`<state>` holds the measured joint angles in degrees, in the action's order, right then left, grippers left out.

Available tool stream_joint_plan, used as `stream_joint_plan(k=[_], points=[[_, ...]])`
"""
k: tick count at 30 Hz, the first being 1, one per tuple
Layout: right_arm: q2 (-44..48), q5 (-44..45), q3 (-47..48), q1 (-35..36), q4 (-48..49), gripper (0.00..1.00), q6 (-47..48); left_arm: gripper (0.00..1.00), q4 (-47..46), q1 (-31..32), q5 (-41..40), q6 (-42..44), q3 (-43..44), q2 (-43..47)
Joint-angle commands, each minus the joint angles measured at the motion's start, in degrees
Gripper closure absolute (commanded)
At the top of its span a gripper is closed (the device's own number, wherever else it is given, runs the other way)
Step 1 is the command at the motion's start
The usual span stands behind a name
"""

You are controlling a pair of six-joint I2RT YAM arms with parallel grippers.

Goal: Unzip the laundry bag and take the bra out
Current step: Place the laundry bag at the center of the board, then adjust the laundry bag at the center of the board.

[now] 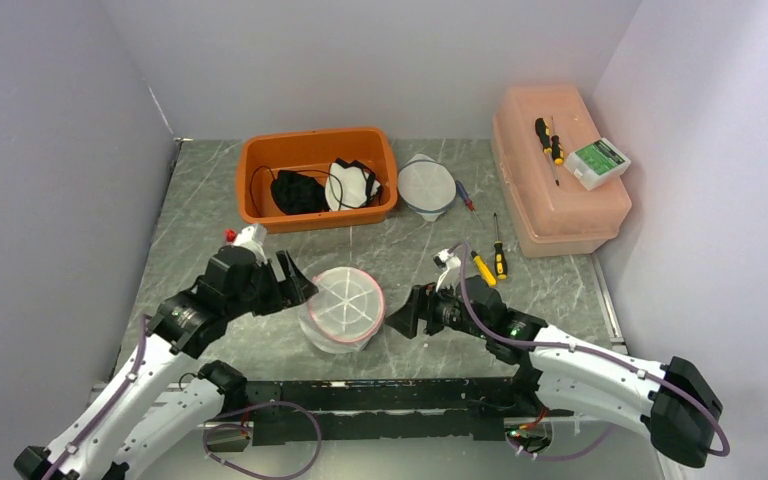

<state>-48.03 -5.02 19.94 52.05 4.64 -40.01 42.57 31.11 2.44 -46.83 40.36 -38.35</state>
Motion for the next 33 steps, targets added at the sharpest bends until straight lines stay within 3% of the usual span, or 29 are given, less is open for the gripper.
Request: stream_joint_plan(k=[1,6,11,19,23,33], points=[[-1.62,-5.98,3.07,-0.03,4.59,0.16,-1.53,0.1,-1.39,0.09,-2.35,5.72,7.02,-1.11],[-3.54,-9.56,2.55,-0.6,6.22,0.16,-3.78,0.07,-8.21,-0.06,7.92,20.67,15.82,-16.16],[0.04,-10.31,0.67,-0.81,4.96,0.16,-3.46,0.07,-3.33,-0.02,20.23,33.28,28.39,-32.96],[4.01,-12.18,-3.05,-0.88,3.19,0.15,-2.17,0.06,2.31,-0.05,25.58,43.33,36.83,-50.21],[1.42,-10.25,-1.95,-0.86,4.76,0.14,-2.02,0.06,-0.15,0.13,28.06,42.78,35.01,-51.77],[-11.97,-9.47,1.67,-0.99,16.42,0.2,-6.64,0.21,-2.19,1.17,30.99,40.38,28.3,-52.03]])
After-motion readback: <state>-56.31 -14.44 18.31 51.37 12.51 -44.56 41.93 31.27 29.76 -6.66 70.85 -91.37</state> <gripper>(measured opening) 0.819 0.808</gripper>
